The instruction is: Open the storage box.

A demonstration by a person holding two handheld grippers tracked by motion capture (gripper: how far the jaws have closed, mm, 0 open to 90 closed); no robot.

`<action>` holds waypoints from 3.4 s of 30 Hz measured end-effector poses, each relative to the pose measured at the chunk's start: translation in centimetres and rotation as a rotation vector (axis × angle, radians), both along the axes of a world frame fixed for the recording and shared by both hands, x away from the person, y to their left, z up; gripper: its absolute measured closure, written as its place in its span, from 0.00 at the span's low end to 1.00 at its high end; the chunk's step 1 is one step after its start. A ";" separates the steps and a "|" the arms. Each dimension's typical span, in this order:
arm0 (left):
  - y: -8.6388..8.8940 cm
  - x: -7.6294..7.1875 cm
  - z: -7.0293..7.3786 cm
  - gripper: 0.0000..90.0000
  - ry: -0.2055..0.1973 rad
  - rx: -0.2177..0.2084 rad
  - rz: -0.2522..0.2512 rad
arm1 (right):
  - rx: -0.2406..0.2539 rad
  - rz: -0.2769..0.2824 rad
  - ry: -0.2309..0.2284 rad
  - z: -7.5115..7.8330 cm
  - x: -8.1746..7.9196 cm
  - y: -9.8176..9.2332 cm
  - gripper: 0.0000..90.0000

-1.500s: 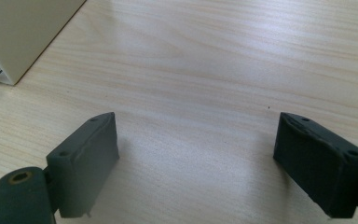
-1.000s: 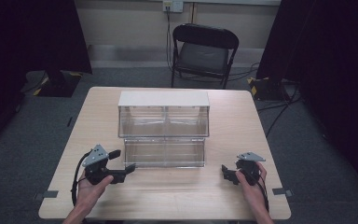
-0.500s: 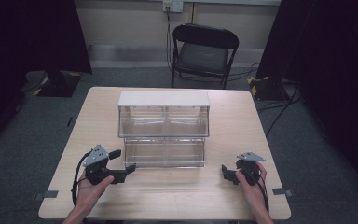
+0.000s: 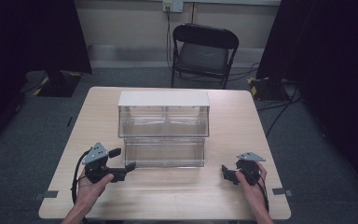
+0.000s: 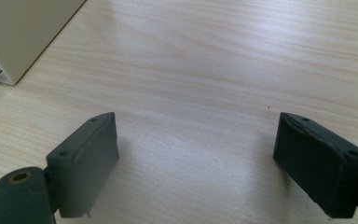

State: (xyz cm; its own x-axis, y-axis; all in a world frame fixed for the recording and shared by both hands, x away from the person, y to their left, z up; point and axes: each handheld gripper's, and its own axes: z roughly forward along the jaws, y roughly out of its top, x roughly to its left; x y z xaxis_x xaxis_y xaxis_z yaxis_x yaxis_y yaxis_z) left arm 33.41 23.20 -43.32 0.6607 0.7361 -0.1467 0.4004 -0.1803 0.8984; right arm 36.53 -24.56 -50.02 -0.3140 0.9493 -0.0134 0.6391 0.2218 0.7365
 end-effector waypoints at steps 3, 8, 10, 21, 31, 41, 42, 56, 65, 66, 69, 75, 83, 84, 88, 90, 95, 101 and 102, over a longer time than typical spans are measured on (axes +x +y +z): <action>0.1 0.1 0.2 0.17 0.000 0.008 0.001 | 0.000 0.000 0.000 0.0 0.0 0.0 0.14; 0.2 0.2 0.5 0.17 -0.009 -0.002 0.002 | 0.000 0.000 0.000 0.0 0.0 0.0 0.14; 0.2 0.3 0.7 0.17 -0.011 -0.009 -0.001 | 0.000 0.000 0.000 0.0 0.0 0.0 0.14; 0.1 0.5 1.3 0.17 -0.010 0.006 -0.007 | 0.000 0.000 0.000 0.0 0.0 0.0 0.14; 0.1 0.5 1.5 0.17 -0.013 0.012 -0.011 | 0.000 0.000 0.000 0.0 0.0 0.0 0.14; 0.1 0.6 1.6 0.17 -0.014 0.018 -0.015 | 0.000 0.000 0.000 0.0 0.0 0.0 0.14; 0.0 0.6 1.6 0.17 -0.014 0.012 -0.015 | 0.000 0.000 0.000 0.0 0.0 0.0 0.14; -0.4 0.9 2.1 0.17 -0.027 0.014 -0.023 | 0.000 0.000 0.000 0.0 0.0 0.0 0.14; -0.5 0.9 2.3 0.17 -0.026 0.011 -0.024 | 0.000 0.000 0.000 0.0 0.0 0.0 0.14; -0.5 0.9 2.3 0.17 -0.025 0.010 -0.023 | 0.000 0.000 0.000 0.0 0.0 0.0 0.14; -0.5 1.0 2.4 0.17 -0.027 0.011 -0.023 | 0.000 0.000 0.000 0.0 0.0 0.0 0.14; -0.6 1.1 2.8 0.17 -0.032 0.010 -0.027 | 0.000 0.000 0.000 0.0 0.0 0.0 0.14; -0.6 1.2 2.9 0.17 -0.036 0.005 -0.032 | 0.000 0.000 0.000 0.0 0.0 0.0 0.14; -0.6 1.2 2.9 0.17 -0.036 0.005 -0.032 | 0.000 0.000 0.000 0.0 0.0 0.0 0.14; -0.6 1.2 3.0 0.17 -0.035 0.001 -0.029 | 0.000 -0.001 0.001 0.0 0.0 0.0 0.14; -0.7 1.2 3.0 0.17 -0.035 -0.001 -0.027 | 0.000 0.000 0.000 0.0 0.0 0.0 0.14; -0.7 1.2 3.1 0.17 -0.038 -0.002 -0.022 | 0.000 0.000 0.000 0.0 0.0 0.0 0.14; -0.8 1.3 3.0 0.17 -0.044 0.002 -0.022 | 0.000 -0.001 0.001 0.0 0.0 0.0 0.14; -0.8 1.3 3.1 0.17 -0.041 0.003 -0.022 | 0.000 0.000 0.000 0.0 0.0 0.0 0.14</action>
